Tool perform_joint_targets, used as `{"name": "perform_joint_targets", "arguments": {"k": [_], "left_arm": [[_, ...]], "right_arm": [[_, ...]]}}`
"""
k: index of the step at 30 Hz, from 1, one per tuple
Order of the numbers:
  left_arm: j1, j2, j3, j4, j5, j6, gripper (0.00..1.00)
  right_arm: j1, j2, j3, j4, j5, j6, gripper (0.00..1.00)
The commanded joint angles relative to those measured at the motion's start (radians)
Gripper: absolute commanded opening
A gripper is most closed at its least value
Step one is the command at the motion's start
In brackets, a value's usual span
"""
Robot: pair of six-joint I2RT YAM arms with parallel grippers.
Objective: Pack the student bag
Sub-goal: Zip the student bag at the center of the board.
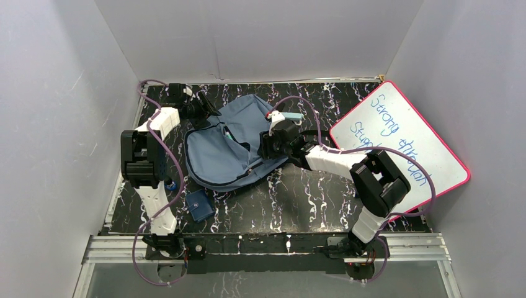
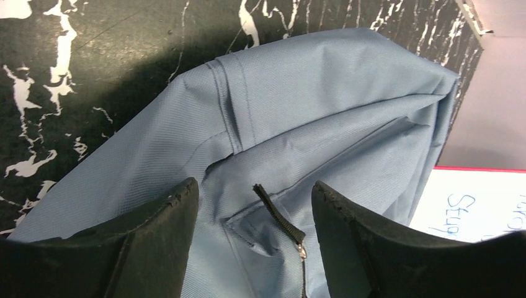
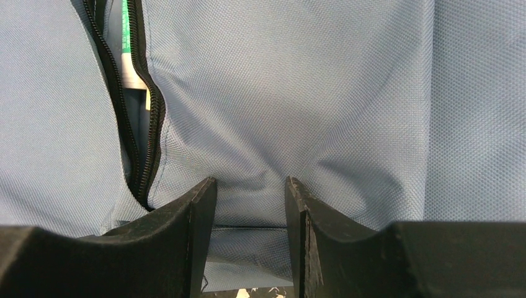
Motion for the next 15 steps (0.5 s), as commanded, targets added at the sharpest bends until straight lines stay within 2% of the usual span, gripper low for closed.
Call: {"name": "perform_joint_targets", "arguments": {"k": [1,15], "left_arm": [[-0.007,-0.018,0.021,0.046,0.062,-0.046,0.64],[-0.027,-0.04,-0.064,0.099,0.105,-0.127,0.62]], "right_arm": [[-0.002,0.008,-0.03,-0.118,0.037,0.014,0.53],[-0.002,0.007,-0.025,-0.134,0.052,0.021,0.53]]}}
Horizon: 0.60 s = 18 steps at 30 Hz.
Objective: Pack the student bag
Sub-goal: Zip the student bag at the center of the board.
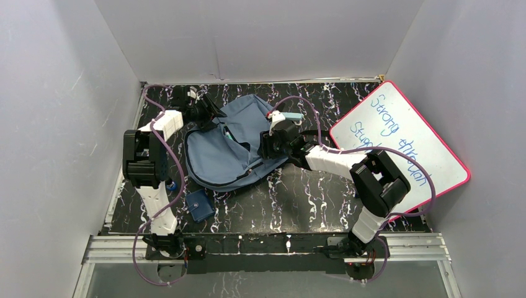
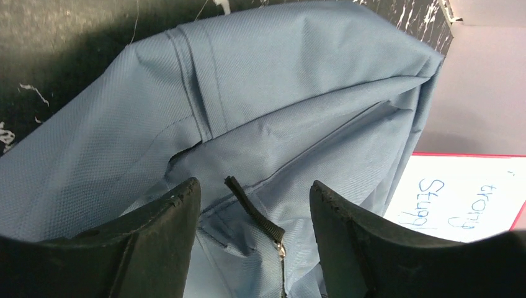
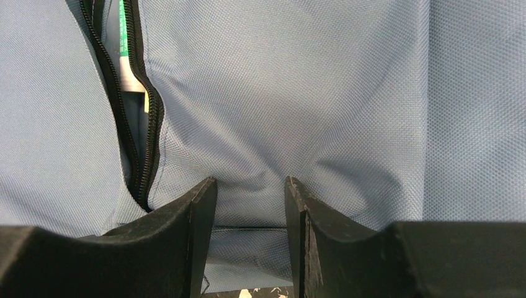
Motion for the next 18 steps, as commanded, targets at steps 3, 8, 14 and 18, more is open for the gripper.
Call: {"name": "perform_joint_targets", "arguments": {"k": [3,8,14,18], "left_arm": [[-0.009,-0.031,-0.023,0.037,0.044,-0.055,0.61],[-0.015,-0.015,-0.008,0.057,0.044,-0.071,0.58],[-0.019,-0.004,0.006,0.076,0.067,-0.091,0.49],[-0.023,-0.009,-0.004,0.092,0.075,-0.098,0.42]], "right_arm": [[-0.002,0.008,-0.021,-0.135,0.043,0.004,0.53],[-0.003,0.006,-0.019,-0.14,0.049,0.004,0.53],[-0.002,0.007,-0.019,-0.147,0.052,0.004,0.53],[-0.002,0.007,-0.018,-0.148,0.056,0.006,0.53]]}}
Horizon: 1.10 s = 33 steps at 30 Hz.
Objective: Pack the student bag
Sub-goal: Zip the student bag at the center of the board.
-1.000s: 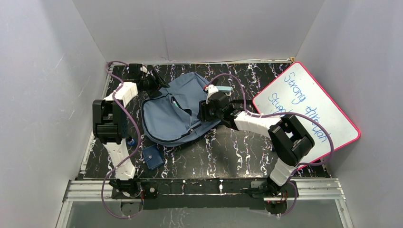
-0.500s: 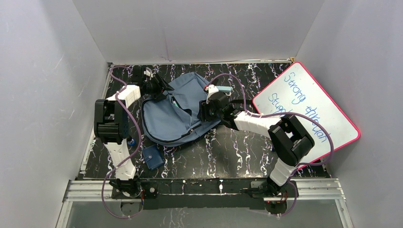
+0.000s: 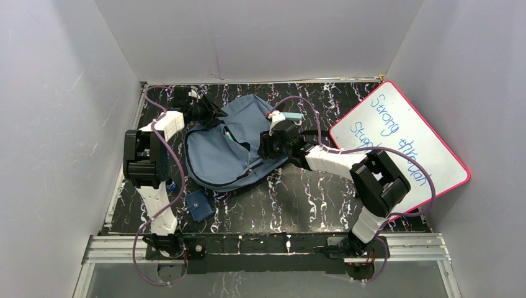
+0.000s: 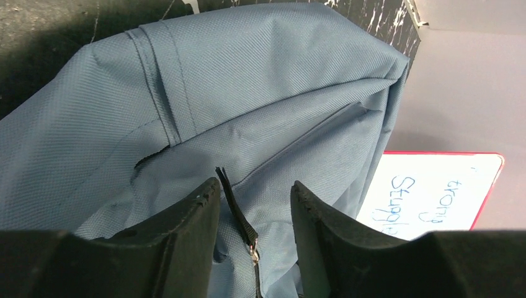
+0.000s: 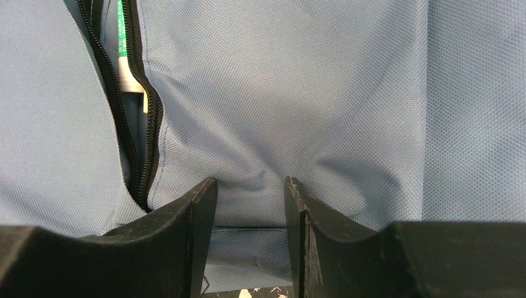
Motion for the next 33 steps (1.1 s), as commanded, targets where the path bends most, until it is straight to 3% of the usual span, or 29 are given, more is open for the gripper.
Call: {"name": "perform_joint_targets", "arguments": {"k": [1,8,21,28,33], "left_arm": [[-0.008,-0.007,0.021,0.025,0.038,-0.014,0.4],[-0.008,-0.002,0.02,0.043,0.05,-0.016,0.27],[-0.008,0.012,0.039,-0.027,0.032,0.047,0.37],[-0.015,0.035,0.051,-0.033,0.044,0.052,0.36],[-0.02,0.045,0.068,-0.025,0.049,0.044,0.29]], "right_arm": [[-0.003,0.009,-0.017,-0.147,0.051,0.003,0.53],[-0.003,0.016,-0.01,-0.156,0.052,0.004,0.52],[-0.002,0.013,-0.005,-0.162,0.055,0.006,0.52],[-0.004,0.015,-0.003,-0.162,0.052,0.007,0.52],[-0.004,0.013,-0.003,-0.162,0.056,0.006,0.52]]}}
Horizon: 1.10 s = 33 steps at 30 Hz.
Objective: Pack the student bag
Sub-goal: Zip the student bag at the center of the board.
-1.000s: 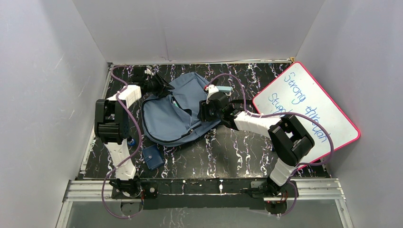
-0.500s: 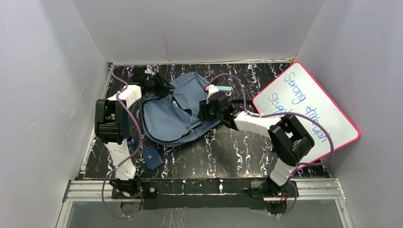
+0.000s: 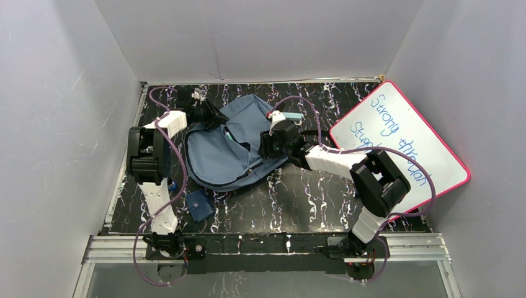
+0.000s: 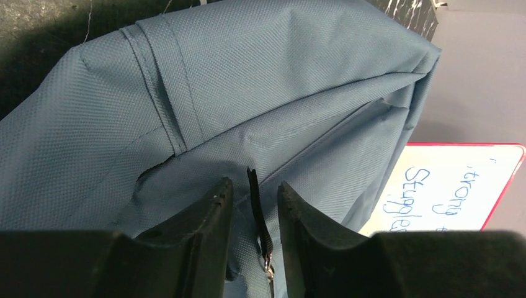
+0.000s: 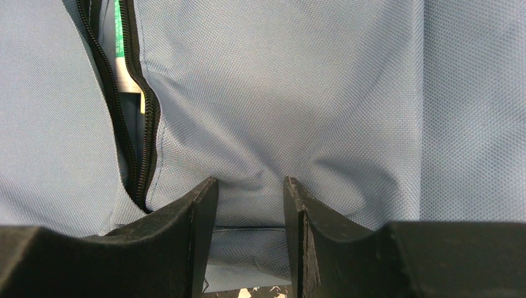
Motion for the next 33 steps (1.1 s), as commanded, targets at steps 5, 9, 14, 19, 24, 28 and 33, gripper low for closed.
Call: {"name": "perform_joint_targets", "arguments": {"k": [5,9,14,19,24,28,33], "left_arm": [[-0.012,-0.006,0.053,0.011,0.035,0.005,0.16],[-0.012,-0.027,0.054,0.03,0.03,0.01,0.02],[-0.012,-0.069,0.058,0.039,0.022,0.044,0.01],[-0.012,-0.125,0.032,0.061,0.017,0.089,0.01],[-0.012,-0.188,-0.028,0.134,0.022,0.11,0.01],[-0.014,-0.212,-0.057,0.176,0.064,0.12,0.0],[-0.035,-0.25,-0.104,0.183,0.086,0.151,0.0]], "right_arm": [[-0.004,0.013,-0.005,-0.152,0.054,0.003,0.52],[-0.003,0.012,-0.003,-0.152,0.052,0.002,0.52],[-0.003,0.007,0.001,-0.152,0.051,0.003,0.52],[-0.004,-0.011,0.014,-0.152,0.051,0.004,0.52],[-0.003,-0.031,0.038,-0.181,0.048,0.004,0.52],[-0.004,-0.04,0.061,-0.185,0.041,0.002,0.53],[-0.004,-0.057,0.074,-0.169,0.033,0.008,0.54]]}}
